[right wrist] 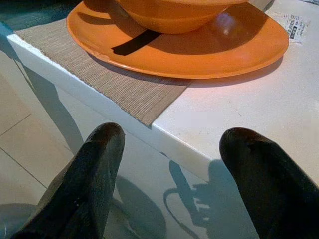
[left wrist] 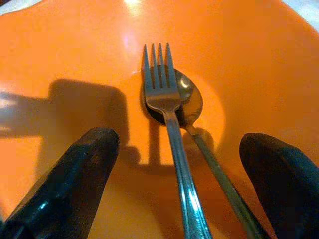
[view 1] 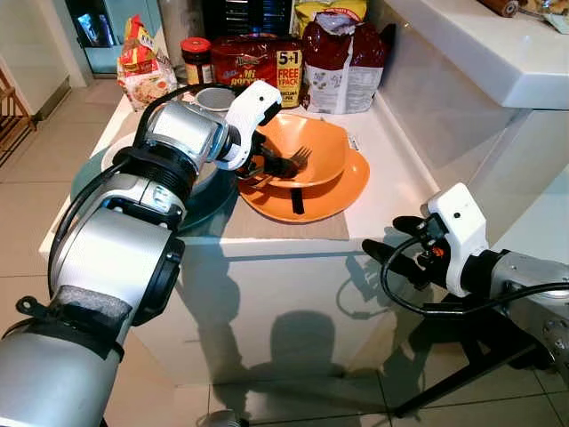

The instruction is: Setting the table

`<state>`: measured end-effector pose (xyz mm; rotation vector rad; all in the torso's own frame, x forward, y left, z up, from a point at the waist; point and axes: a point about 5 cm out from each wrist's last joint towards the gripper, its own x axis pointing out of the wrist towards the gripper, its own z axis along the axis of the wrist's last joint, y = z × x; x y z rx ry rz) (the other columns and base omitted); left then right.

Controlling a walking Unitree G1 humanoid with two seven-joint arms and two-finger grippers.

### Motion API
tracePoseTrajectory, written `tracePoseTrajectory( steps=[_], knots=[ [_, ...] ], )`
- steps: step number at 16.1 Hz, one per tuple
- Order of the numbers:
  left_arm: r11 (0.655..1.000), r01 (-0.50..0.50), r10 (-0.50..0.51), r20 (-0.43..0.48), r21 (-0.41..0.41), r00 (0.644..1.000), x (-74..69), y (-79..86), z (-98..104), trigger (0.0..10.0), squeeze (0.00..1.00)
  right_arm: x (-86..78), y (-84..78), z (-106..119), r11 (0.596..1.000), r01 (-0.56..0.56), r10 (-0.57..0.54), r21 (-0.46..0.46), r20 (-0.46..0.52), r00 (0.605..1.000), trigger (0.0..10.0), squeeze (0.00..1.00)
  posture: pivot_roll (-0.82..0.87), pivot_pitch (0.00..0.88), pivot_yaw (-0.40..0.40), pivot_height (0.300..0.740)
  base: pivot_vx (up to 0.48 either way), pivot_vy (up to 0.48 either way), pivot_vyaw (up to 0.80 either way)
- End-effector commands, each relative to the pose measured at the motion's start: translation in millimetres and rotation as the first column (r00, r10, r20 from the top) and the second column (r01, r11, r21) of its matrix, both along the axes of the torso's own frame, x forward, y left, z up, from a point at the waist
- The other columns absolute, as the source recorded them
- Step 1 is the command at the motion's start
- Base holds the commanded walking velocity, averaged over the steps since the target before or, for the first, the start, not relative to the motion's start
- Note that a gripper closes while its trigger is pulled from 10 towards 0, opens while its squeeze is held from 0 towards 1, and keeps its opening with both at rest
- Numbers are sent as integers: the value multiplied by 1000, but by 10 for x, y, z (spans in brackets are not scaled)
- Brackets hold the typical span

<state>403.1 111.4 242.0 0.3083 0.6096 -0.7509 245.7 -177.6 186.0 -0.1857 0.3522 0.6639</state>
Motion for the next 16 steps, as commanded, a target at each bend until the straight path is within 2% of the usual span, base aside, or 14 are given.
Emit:
tracePoseTrajectory(
  steps=[1,3,4,5,6,7,8,9,16],
  knots=[
    [1000,-8,8,-5,29,1000,3,6,-24,10000,0,-6,-22,27,1000,3,-2,-14,19,1000,10000,0,-11,0,-18,740,0,0,0],
    [1000,-10,11,-28,30,1000,-7,10,-62,10000,0,-8,-24,25,1000,4,-4,-15,18,1000,10000,0,-11,0,-18,740,0,0,0],
    [999,-8,9,-34,35,999,-9,11,-76,7843,0,-9,-25,26,1000,5,-4,-15,19,1000,10000,0,-12,0,-17,740,0,0,0],
    [999,-6,8,-42,44,999,-14,12,-96,4431,0,-10,-29,26,1000,6,-5,-16,18,1000,10000,0,-11,0,-18,740,0,0,0],
    [999,-3,6,-51,50,999,-19,10,-118,3412,0,-10,-30,25,1000,6,-6,-17,18,1000,10000,0,-12,0,-16,740,0,0,0],
    [999,-2,5,-54,50,999,-21,8,-122,3412,0,-10,-31,25,1000,6,-6,-17,18,1000,10000,0,-12,0,-16,740,0,0,0],
    [999,0,3,-55,55,998,-22,5,-130,2941,0,-10,-31,26,1000,7,-6,-16,18,1000,10000,0,-12,0,-16,740,0,0,0],
    [998,3,0,-56,55,998,-22,6,-129,0,0,-10,-34,26,1000,9,-9,-17,19,1000,10000,0,-12,0,-15,740,0,0,0],
    [996,21,-18,-33,87,999,-15,-1,-122,0,0,-5,-34,25,1000,11,-11,-17,20,1000,10000,0,-12,0,-14,740,0,0,0]
  ],
)
